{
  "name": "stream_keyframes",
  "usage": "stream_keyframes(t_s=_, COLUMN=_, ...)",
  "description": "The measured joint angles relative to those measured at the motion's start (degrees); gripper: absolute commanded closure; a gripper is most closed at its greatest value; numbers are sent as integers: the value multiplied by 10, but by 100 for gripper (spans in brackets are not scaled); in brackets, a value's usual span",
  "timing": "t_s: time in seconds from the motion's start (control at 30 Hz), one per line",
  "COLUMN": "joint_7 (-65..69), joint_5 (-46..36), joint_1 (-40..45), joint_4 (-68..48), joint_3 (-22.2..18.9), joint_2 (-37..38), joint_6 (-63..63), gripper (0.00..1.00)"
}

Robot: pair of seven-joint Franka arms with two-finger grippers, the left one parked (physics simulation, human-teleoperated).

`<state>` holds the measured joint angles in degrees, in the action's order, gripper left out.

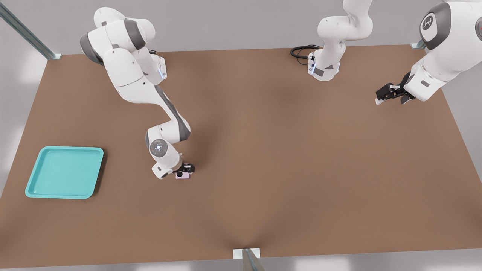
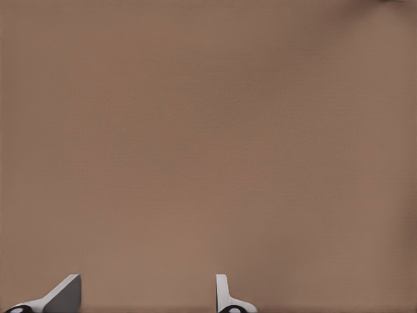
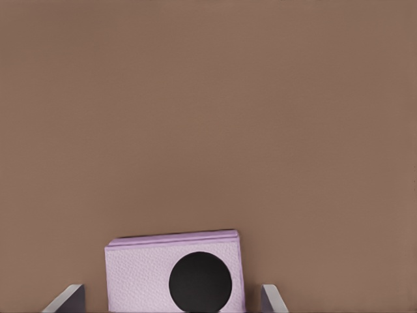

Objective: Keep left arm still and place phone on the tray with right arm

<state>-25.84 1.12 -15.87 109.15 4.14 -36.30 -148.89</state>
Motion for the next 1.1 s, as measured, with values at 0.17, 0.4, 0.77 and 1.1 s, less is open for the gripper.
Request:
stream_keyframes(t_s=0.17, joint_7=-22, joint_5=1, joint_1=-1, joint_4=9, joint_3=-1, joint_2=-1, joint_6=-15, gripper=0)
stream_keyframes(t_s=0.4, joint_7=-43, joint_5=11, joint_1=-3, joint_4=6, joint_3=-1, joint_2=-8, joint_6=-23, gripper=8)
stream_keyframes(t_s=0.77, joint_7=-57, joint_5=29, joint_1=1, joint_4=6, joint_3=-1, joint_2=12, joint_6=-14, gripper=23)
stream_keyframes(t_s=1.1, joint_7=17, joint_5=32, joint_1=193, joint_4=10, joint_3=0, joint_2=119, joint_6=93, gripper=24)
